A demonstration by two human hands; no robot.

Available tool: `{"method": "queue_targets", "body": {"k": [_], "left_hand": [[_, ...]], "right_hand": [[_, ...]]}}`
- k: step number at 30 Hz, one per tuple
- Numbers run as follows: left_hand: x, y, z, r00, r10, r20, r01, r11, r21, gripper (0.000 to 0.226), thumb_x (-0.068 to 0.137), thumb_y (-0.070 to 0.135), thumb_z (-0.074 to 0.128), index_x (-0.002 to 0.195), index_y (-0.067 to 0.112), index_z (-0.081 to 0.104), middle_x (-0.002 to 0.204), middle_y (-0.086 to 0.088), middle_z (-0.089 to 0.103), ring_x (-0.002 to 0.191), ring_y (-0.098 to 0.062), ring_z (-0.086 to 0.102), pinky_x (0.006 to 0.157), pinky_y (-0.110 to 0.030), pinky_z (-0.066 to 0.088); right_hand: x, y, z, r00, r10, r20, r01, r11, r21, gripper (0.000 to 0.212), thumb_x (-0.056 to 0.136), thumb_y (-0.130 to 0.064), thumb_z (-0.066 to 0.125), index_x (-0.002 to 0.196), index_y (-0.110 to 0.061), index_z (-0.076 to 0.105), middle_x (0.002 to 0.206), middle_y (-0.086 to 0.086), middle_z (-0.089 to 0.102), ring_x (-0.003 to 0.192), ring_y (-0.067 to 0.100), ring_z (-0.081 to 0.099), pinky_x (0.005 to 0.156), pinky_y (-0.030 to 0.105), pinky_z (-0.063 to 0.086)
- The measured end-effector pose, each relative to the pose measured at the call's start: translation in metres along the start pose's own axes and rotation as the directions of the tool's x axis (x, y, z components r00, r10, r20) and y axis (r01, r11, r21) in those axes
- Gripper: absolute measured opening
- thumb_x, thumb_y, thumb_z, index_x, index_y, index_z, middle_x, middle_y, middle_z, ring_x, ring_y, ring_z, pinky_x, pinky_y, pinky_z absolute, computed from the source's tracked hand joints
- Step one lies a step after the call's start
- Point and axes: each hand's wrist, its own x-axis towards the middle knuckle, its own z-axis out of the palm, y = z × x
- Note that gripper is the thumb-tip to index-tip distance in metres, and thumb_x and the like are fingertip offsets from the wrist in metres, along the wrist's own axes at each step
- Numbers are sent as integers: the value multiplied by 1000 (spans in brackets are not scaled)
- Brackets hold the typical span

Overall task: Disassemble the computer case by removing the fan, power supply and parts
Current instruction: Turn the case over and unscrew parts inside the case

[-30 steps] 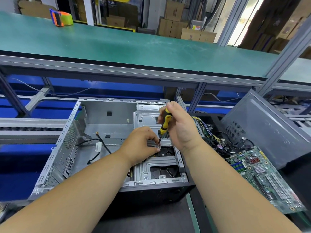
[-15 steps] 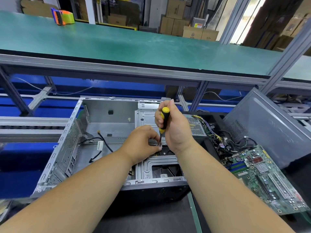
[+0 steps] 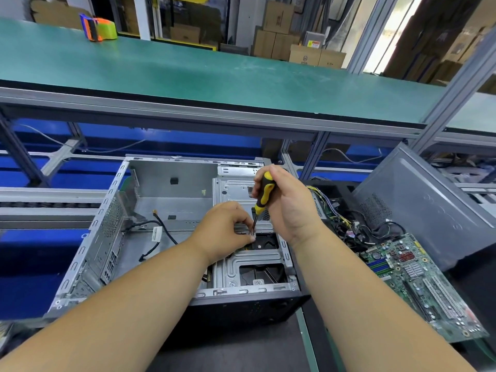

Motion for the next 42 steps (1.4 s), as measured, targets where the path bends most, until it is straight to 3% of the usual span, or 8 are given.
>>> {"method": "queue_targets", "body": {"k": [8, 12, 17, 21, 28, 31, 36, 42], "left_hand": [[0, -1, 0, 1000, 11, 0, -11, 1000, 1, 15, 72, 28, 83, 81, 26, 71, 91, 11, 58, 97, -14, 54, 90, -36, 46], [1, -1, 0, 1000, 16, 3, -16, 1000, 17, 16, 72, 30, 83, 81, 28, 71, 90, 12, 57, 96, -13, 53, 89, -36, 47], [1, -2, 0, 1000, 18, 3, -18, 1000, 6, 16, 72, 29, 84, 80, 29, 70, 89, 13, 57, 96, -13, 55, 89, -37, 47], [0, -1, 0, 1000, 30, 0, -30, 1000, 4, 19, 72, 30, 83, 78, 36, 66, 90, 13, 57, 96, -13, 54, 90, -36, 47], [1, -1, 0, 1000, -3, -5, 3, 1000, -18, 13, 75, 29, 82, 78, 31, 70, 89, 12, 57, 96, -12, 53, 89, -38, 48], [0, -1, 1, 1000, -10, -9, 10, 999, -38, 12, 74, 28, 83, 77, 30, 71, 88, 11, 59, 94, -12, 55, 87, -38, 48], [0, -1, 1, 1000, -7, -18, 6, 998, -55, 13, 73, 26, 84, 76, 29, 71, 88, 9, 59, 93, -12, 56, 85, -37, 49], [1, 0, 1, 1000, 0, -21, -1, 999, -50, 13, 73, 25, 84, 75, 28, 71, 87, 9, 59, 93, -13, 55, 85, -37, 49]], "right_hand": [[7, 11, 14, 1000, -13, 1, 13, 1000, -21, 29, 100, -30, 36, 79, -17, 52, 61, 0, 46, 58, 14, 38, 57, 26, 33], [9, 10, 13, 999, -25, 22, 23, 996, 85, 36, 102, -38, 35, 79, -14, 49, 55, -2, 42, 52, 13, 32, 51, 22, 30], [7, 6, 6, 999, -9, 54, 9, 1000, 4, 19, 94, -29, 46, 81, -16, 43, 65, 0, 47, 61, 16, 40, 61, 27, 35], [3, 0, -1, 1000, 23, 5, -23, 998, -65, 16, 91, -30, 52, 81, -16, 51, 77, 0, 56, 73, 17, 54, 79, 36, 39], [2, 0, 2, 999, 34, -20, -34, 999, 2, 28, 96, -30, 50, 81, -15, 69, 76, -2, 63, 72, 13, 58, 78, 31, 46], [3, 4, 6, 1000, 2, -22, -2, 1000, 3, 40, 99, -34, 42, 79, -17, 72, 71, 0, 57, 68, 13, 50, 73, 31, 40], [6, 10, 8, 999, -14, -50, 16, 999, 29, 36, 105, -34, 31, 89, -14, 56, 60, -2, 45, 58, 13, 39, 63, 28, 33], [3, 6, 5, 1000, -22, 17, 23, 999, -27, 21, 97, -31, 46, 82, -16, 43, 67, -1, 46, 63, 16, 40, 64, 27, 35]]}}
